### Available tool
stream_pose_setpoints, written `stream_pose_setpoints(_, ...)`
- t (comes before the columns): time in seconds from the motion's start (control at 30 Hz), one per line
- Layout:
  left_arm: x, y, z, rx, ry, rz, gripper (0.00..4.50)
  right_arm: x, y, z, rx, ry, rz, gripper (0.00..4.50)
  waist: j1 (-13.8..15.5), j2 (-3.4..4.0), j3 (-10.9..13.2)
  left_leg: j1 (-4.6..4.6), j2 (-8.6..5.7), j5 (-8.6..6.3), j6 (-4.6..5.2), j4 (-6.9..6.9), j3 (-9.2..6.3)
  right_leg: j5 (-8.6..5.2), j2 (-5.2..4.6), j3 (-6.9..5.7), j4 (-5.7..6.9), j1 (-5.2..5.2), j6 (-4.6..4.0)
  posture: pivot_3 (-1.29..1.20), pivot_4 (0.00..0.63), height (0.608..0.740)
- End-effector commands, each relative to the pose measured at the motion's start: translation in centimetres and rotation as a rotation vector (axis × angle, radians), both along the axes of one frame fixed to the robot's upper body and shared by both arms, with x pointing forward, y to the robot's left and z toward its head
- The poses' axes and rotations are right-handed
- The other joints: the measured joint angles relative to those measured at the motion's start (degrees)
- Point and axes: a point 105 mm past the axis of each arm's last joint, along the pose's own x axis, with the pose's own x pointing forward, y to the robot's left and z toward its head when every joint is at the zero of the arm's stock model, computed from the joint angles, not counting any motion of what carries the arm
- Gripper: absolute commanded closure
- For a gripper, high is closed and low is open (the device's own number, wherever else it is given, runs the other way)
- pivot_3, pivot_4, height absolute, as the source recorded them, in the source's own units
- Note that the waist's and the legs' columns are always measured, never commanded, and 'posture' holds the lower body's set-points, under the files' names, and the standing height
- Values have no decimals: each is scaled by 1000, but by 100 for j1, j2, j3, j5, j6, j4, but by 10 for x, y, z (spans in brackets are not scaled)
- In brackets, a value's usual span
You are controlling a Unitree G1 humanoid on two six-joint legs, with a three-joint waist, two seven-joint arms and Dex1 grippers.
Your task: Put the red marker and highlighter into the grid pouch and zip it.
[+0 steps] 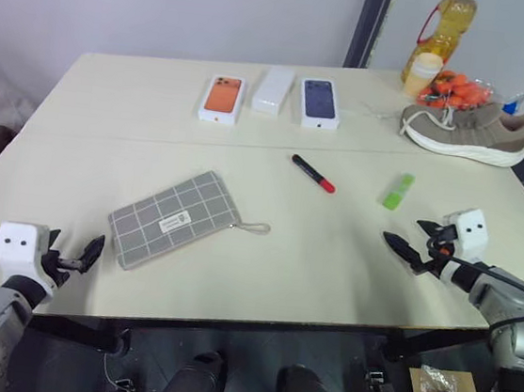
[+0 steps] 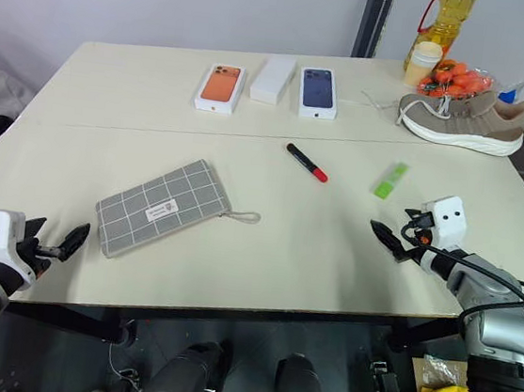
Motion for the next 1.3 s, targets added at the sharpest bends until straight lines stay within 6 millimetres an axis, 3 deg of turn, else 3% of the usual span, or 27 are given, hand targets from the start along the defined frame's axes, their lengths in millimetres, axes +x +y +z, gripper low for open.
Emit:
stream_pose_setpoints(0.03,2,-2,17,38,-60,-9,0,2,2,9,-9,-43,14,76,2,0,0,0,0,0,0,0,0,0,0,0,-1,0,0,0,150,740)
stream_pose_setpoints(0.2,7,-3,22,-9,-88,-10,0,4,14,16,10,-68,46,76,-1,0,0,0,0,0,0,0,0,0,1,0,0,0,0,0,150,740)
stream_pose_setpoints(0.47,12,-10,26,1,-132,-46,0,6,102,35,90,-129,306,76,-30,0,0,0,5,0,0,-2,0,1,4,0,2,-4,0,0,150,740)
stream_pose_setpoints(0.57,13,-16,25,0,-142,-73,0,7,149,42,133,-157,410,864,-25,-1,1,-2,3,0,0,-1,0,1,3,0,-4,-4,1,0,150,740)
stream_pose_setpoints(0.8,17,-20,28,21,-156,-108,0,11,233,35,110,-141,546,4448,-21,-1,0,-3,0,-2,-2,-2,-4,1,4,-2,-2,-8,0,0,150,740)
stream_pose_setpoints(0.97,10,-15,23,84,-120,-130,0,19,293,16,18,-98,594,4448,-76,-2,0,-2,1,-1,-1,-8,-3,3,10,1,7,-19,2,0,150,740)
stream_pose_setpoints(1.03,6,-11,22,121,-104,-138,0,26,308,5,7,-53,574,4448,-82,-2,0,0,2,0,-3,-15,-3,5,14,3,13,-25,1,0,150,740)
stream_pose_setpoints(1.3,-15,4,18,267,-26,-172,0,46,317,-22,62,116,428,4448,-50,-5,-2,2,-3,-6,-15,-19,-3,8,26,5,16,-49,-1,0,150,740)
